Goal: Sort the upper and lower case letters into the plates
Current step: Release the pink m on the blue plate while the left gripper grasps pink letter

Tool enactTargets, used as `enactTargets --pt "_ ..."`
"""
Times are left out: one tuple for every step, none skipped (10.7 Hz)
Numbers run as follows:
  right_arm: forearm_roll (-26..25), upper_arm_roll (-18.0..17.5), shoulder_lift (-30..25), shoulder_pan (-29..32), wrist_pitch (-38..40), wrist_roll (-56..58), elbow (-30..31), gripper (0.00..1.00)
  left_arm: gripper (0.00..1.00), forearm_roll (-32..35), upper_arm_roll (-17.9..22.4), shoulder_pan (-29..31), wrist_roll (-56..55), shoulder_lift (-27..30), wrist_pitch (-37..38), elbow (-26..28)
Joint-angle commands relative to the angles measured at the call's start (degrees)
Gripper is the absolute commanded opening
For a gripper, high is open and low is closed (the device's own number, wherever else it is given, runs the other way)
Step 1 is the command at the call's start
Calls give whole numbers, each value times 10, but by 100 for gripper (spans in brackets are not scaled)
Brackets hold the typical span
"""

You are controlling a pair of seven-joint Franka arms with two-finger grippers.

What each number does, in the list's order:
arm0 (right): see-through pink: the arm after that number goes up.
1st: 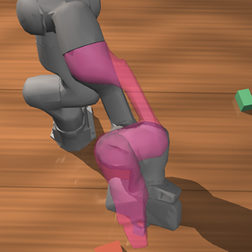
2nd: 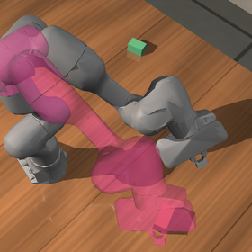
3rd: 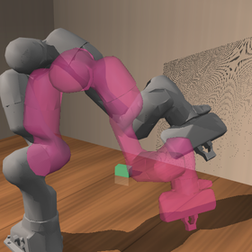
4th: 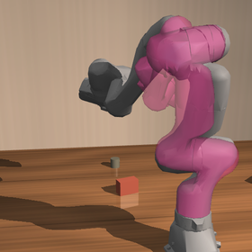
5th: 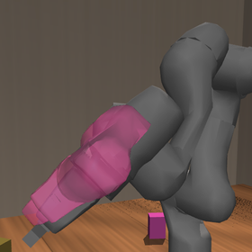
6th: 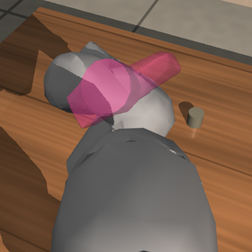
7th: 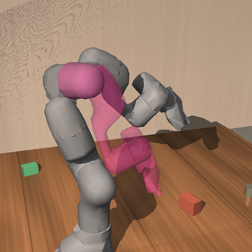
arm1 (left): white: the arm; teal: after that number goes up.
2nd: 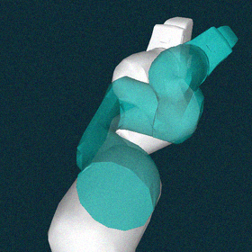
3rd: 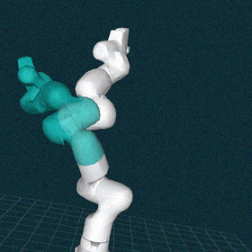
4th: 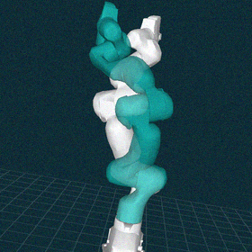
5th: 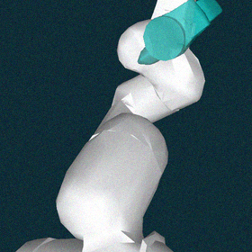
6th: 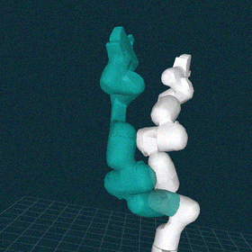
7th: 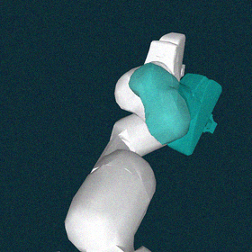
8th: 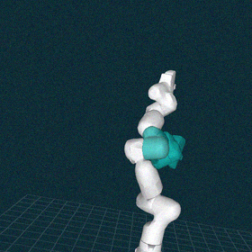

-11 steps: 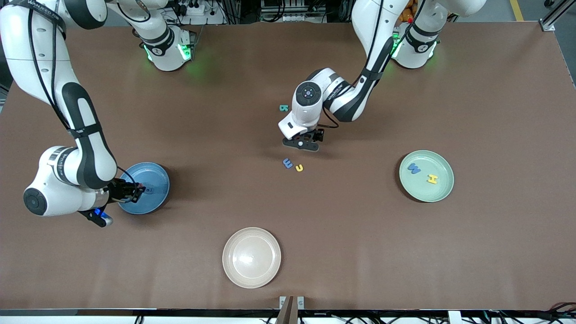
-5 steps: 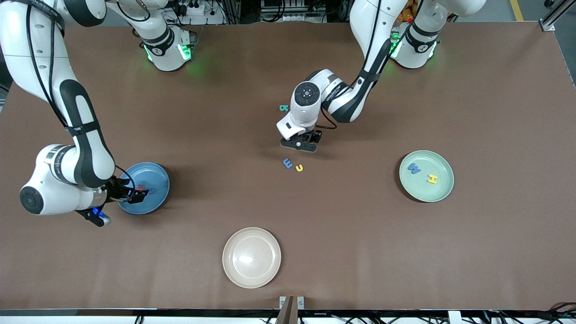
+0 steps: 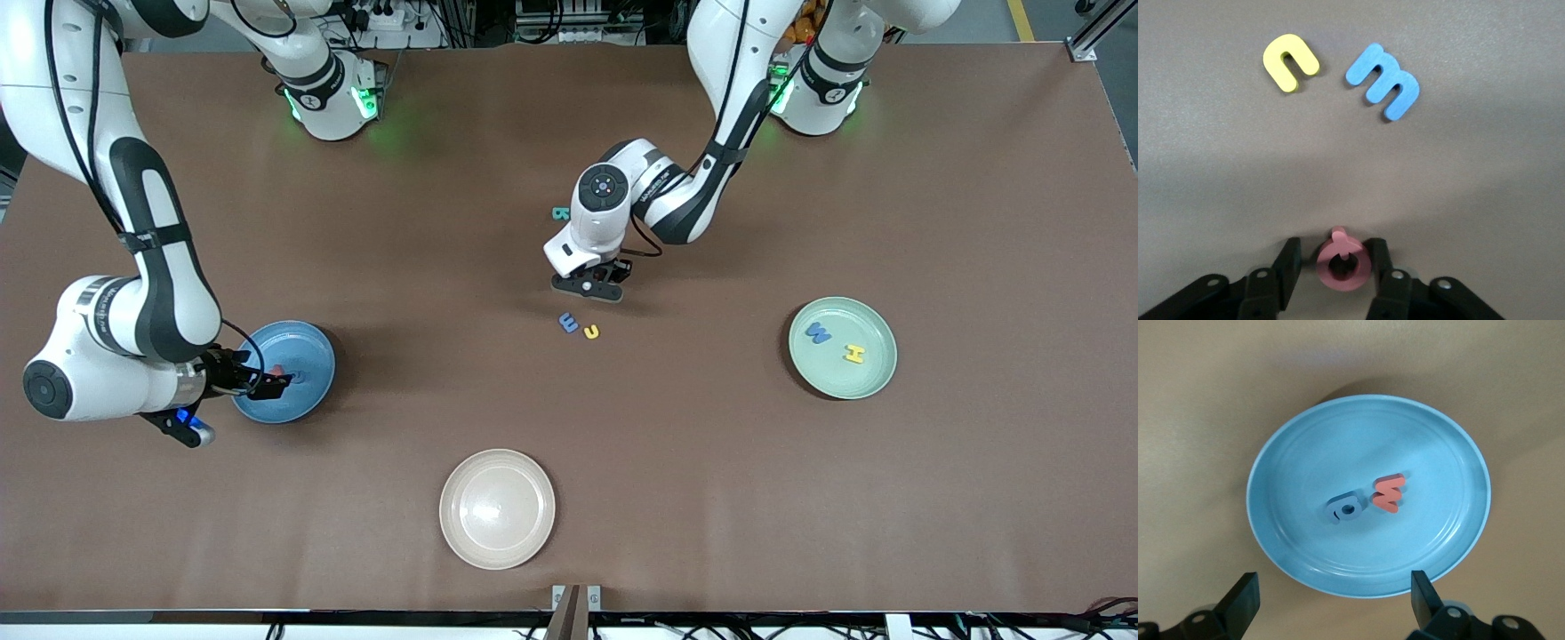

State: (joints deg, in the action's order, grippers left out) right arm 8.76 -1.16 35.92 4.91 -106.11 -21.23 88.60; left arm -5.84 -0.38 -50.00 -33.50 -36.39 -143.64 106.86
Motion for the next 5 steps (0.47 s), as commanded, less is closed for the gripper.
enactTargets --pt "-10 -4 -25 0 15 -3 1 100 0 -14 3 -7 -4 -14 -4 -14" --pt "-11 -4 -31 -4 16 -3 1 100 0 -14 4 -3 -5 -5 -3 -13" --pt "-10 -5 -36 -5 17 -5 1 100 0 -13 4 15 -8 17 1 -12" --pt "-10 -5 -38 -9 17 -13 1 100 0 -11 4 34 -4 41 3 -10" --pt "-9 -5 -38 -10 17 -21 1 100 0 -7 4 56 -2 60 17 -11"
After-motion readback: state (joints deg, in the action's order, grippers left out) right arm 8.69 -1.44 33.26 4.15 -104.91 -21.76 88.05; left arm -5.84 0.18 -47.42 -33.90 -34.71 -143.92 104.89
